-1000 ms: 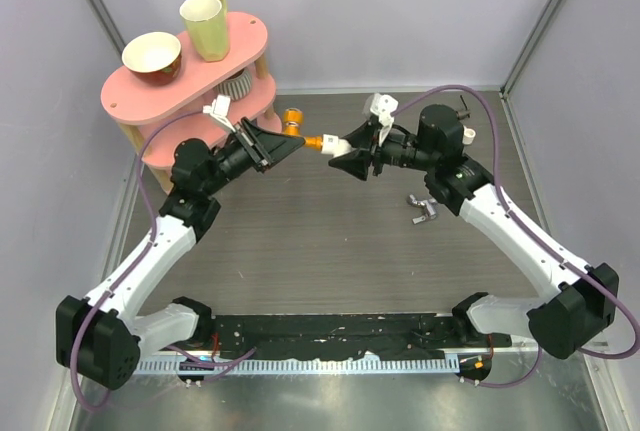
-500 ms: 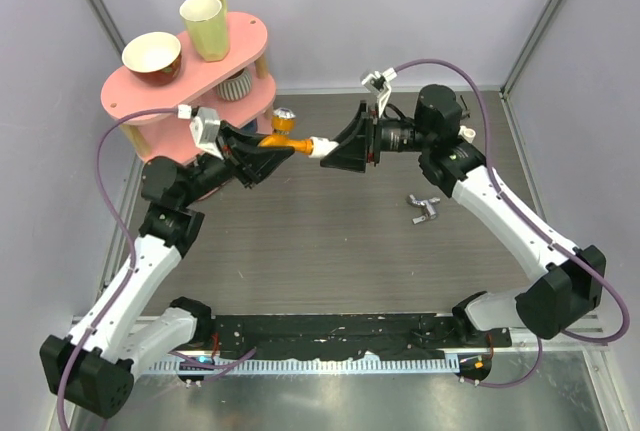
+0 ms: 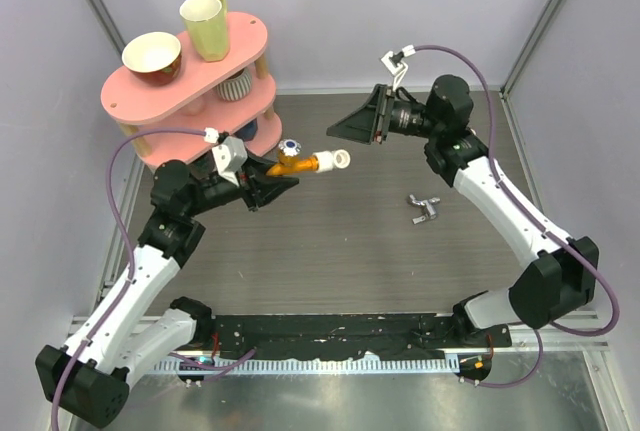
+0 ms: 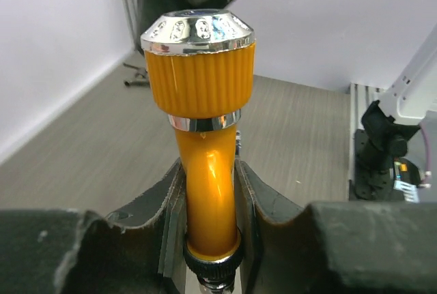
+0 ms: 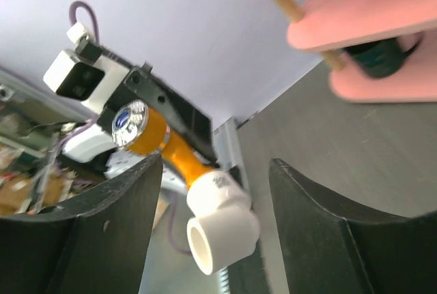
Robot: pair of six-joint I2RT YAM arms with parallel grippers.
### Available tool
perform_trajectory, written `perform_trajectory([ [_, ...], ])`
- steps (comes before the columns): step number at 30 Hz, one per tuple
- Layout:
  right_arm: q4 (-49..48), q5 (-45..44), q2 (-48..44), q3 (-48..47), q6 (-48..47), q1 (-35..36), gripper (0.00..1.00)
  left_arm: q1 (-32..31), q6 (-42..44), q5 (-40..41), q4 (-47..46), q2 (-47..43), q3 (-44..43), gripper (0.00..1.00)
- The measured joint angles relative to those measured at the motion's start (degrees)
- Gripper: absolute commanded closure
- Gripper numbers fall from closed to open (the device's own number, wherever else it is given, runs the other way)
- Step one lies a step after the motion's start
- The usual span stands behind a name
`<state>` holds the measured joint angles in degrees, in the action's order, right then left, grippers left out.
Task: Install the water faucets
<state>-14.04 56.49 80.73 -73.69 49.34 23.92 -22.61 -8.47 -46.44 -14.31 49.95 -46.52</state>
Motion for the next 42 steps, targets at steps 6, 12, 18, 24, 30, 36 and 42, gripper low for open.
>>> perform_trajectory([
  [6,4.9,-5.97,-3.72,-0.39,-14.34,-2.05,0.22,-0.15,-10.45,5.7,1.22,1.01,0.76,1.0],
  [12,6.4,-8.83,-11.96,4.68,-31.61,-1.9,0.19,-0.13,-26.27,13.73,-0.11,5.27,0.68,1.0],
  [18,8.17,-13.4,-17.27,11.02,-49.31,1.36,0.16,-0.15,-41.22,18.23,-3.74,6.93,0.68,1.0],
  [24,12.07,-30.18,-17.86,13.99,-66.12,13.22,0.16,-0.15,-51.65,18.97,-7.74,8.79,0.68,1.0],
  [30,10.01,-48.11,-18.23,18.62,-78.99,21.46,0.16,-0.15,-56.74,17.9,-7.65,10.91,0.44,1.0],
  [36,5.4,-57.59,-18.21,19.47,-86.09,24.09,0.16,-0.15,-57.68,17.29,-7.56,11.3,-1.07,1.0],
  [42,1.29,-63.21,-17.9,20.31,-91.36,25.53,0.16,-0.15,-58.25,16.39,-7.41,11.87,-2.23,1.0],
])
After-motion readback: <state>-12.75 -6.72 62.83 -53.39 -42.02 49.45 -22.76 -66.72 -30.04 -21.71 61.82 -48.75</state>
